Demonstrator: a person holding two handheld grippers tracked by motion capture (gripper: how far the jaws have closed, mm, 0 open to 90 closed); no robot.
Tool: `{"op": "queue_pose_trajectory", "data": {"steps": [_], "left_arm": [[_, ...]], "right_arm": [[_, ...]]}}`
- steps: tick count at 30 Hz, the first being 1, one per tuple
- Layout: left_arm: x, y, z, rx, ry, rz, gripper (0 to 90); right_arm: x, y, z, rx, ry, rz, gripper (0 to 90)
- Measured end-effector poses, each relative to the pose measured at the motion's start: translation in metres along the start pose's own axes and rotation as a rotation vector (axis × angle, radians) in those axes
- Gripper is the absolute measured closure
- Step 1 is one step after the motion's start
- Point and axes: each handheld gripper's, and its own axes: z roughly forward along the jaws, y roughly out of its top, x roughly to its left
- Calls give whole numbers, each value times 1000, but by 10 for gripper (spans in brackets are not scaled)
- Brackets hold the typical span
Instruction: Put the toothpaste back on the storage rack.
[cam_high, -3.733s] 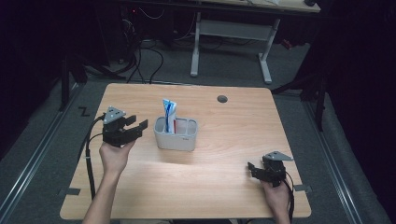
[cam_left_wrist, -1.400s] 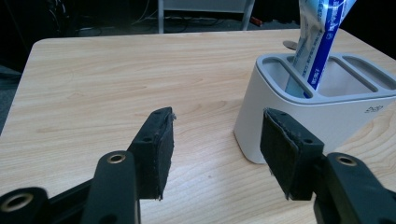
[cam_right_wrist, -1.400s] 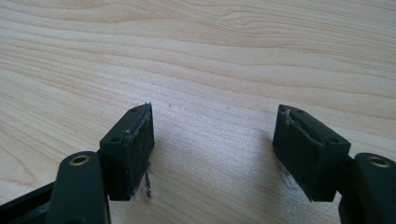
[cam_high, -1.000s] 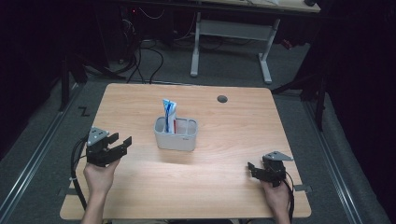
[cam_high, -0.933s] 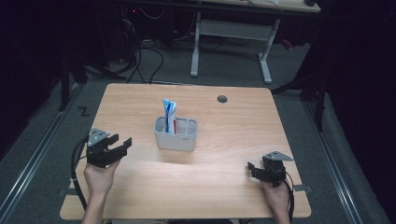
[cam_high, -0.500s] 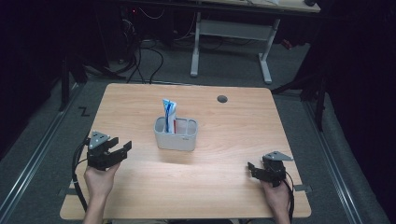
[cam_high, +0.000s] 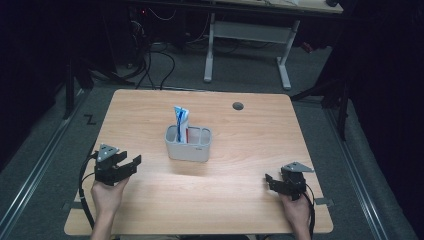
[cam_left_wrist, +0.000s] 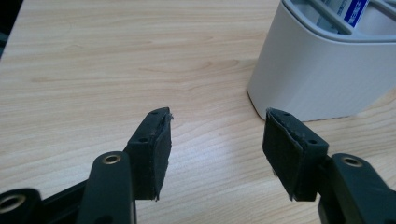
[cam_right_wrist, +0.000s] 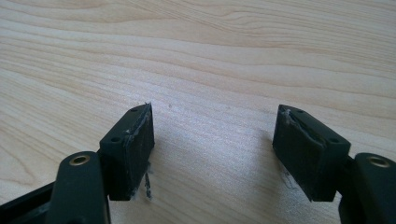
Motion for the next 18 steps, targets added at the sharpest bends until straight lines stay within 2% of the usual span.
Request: {"op": "queue_pose_trajectory", "data": {"steps": [18], "left_arm": [[-2,-14,10,58,-4,8,414]], "right_arm": [[0,0,0,0,0,0,294]]}}
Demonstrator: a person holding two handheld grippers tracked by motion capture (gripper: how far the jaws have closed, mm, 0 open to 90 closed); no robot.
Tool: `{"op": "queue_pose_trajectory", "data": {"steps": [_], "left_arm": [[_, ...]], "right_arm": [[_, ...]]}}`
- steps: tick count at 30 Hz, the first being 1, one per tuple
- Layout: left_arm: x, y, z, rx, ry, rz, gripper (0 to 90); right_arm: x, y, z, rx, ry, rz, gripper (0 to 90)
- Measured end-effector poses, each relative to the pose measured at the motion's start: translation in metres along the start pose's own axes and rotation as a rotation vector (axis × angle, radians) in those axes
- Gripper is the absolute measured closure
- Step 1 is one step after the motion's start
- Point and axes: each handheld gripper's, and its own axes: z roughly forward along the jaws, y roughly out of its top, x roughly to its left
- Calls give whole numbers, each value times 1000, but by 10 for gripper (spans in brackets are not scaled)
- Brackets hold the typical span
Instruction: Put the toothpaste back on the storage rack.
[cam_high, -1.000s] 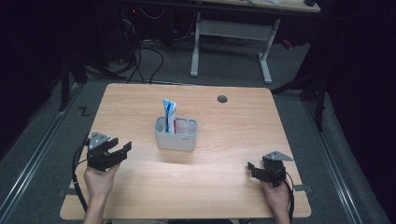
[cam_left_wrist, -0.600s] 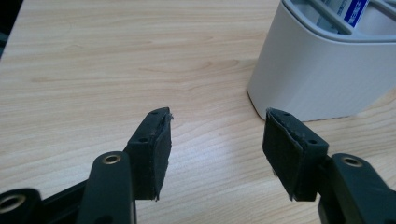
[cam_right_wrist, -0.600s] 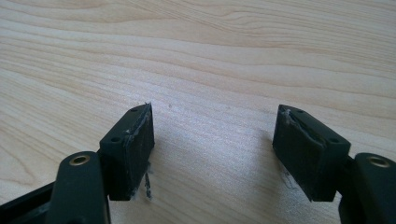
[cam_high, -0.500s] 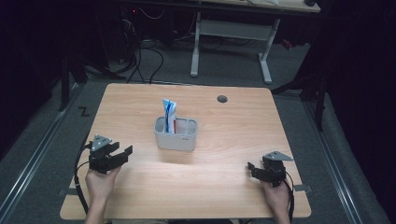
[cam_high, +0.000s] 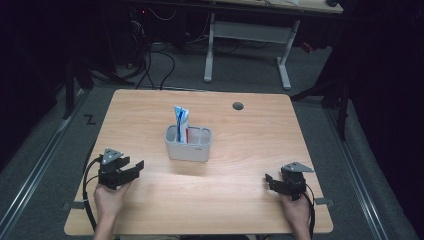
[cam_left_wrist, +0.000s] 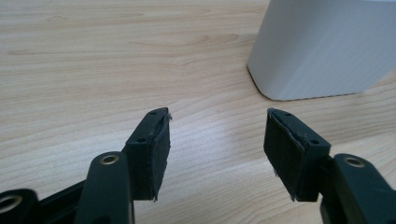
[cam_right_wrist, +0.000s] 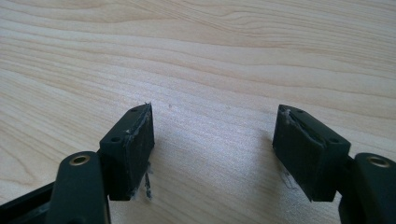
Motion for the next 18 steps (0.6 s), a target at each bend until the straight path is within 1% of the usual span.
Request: {"op": "queue_pose_trajectory", "data": {"steps": [10,14,18], "left_arm": [[-2,-7,8,38,18,16,408],[-2,-11,12,51,6,12,405],[-3,-14,15,60,5,11,402]], "right_arm": [[0,0,0,0,0,0,294],[0,0,0,0,0,0,294],[0,0,0,0,0,0,294]]}}
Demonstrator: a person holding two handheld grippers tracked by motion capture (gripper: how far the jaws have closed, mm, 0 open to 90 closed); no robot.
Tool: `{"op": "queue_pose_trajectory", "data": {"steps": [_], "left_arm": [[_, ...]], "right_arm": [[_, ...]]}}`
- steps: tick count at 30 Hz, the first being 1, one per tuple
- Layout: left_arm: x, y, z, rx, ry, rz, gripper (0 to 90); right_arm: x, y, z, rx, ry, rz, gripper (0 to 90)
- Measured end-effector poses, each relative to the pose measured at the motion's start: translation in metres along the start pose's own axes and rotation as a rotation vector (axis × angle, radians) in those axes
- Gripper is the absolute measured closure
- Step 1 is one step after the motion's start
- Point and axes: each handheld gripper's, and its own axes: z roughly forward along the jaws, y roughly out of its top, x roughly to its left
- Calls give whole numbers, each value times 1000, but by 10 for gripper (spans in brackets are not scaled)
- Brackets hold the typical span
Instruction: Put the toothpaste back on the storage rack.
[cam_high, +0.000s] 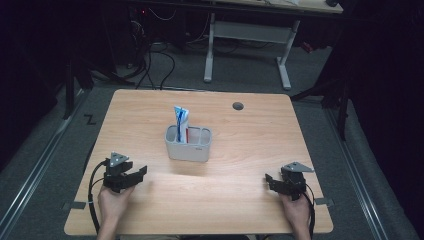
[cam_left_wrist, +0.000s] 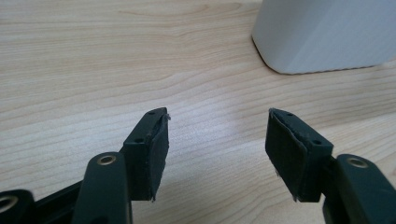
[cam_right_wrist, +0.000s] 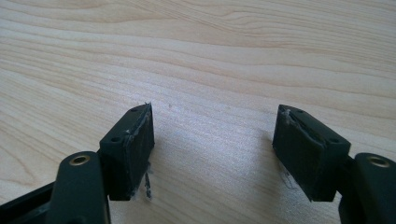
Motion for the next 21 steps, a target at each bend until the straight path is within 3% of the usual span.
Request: {"op": "queue_pose_trajectory", "data": {"steps": [4,16,21], "left_arm": [[0,-2,2,7,6,2,399],[-8,-9,15,45,61,68,391],[-10,-11,17,31,80,81,392]], "right_arm": [[0,0,0,0,0,0,294],[0,0,0,0,0,0,294],[0,0,0,0,0,0,294]]}}
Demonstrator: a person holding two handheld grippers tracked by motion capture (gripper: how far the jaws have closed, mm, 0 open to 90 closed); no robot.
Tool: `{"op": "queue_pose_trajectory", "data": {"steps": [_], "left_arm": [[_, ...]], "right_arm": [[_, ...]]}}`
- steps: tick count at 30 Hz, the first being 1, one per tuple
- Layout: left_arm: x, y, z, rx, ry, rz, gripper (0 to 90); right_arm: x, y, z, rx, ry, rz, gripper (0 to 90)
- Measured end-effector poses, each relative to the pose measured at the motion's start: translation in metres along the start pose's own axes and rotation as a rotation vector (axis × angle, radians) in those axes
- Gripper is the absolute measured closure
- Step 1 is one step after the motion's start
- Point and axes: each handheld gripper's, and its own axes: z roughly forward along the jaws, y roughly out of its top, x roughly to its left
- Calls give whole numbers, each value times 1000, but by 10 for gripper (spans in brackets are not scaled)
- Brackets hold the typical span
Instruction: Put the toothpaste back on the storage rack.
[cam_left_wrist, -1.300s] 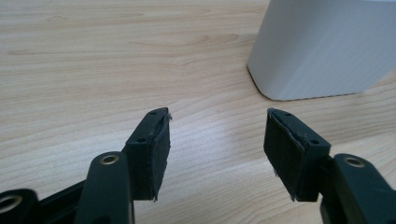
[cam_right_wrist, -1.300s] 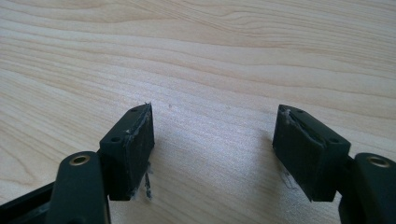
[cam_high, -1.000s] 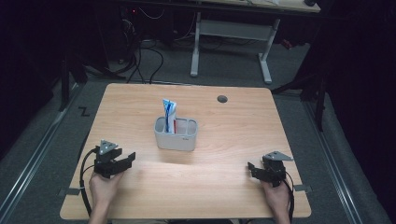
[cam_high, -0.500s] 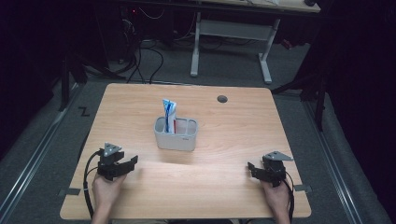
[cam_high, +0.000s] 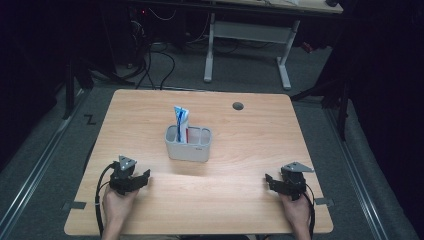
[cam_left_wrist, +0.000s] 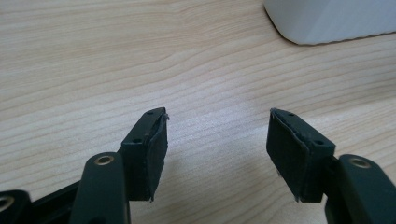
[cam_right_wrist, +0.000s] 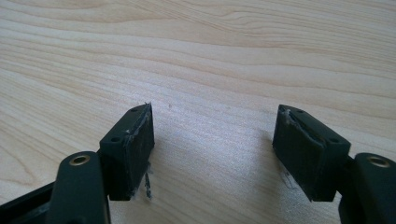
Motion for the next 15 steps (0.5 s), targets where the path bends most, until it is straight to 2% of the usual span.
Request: {"op": "queue_pose_trajectory", "data": {"steps": [10,15], "left_arm": [[-2,-3,5,1,17,14,396],[-4,-3,8,18,30,34,395]], "right_arm": [[0,0,0,0,0,0,294],[0,0,0,0,0,0,294]]}}
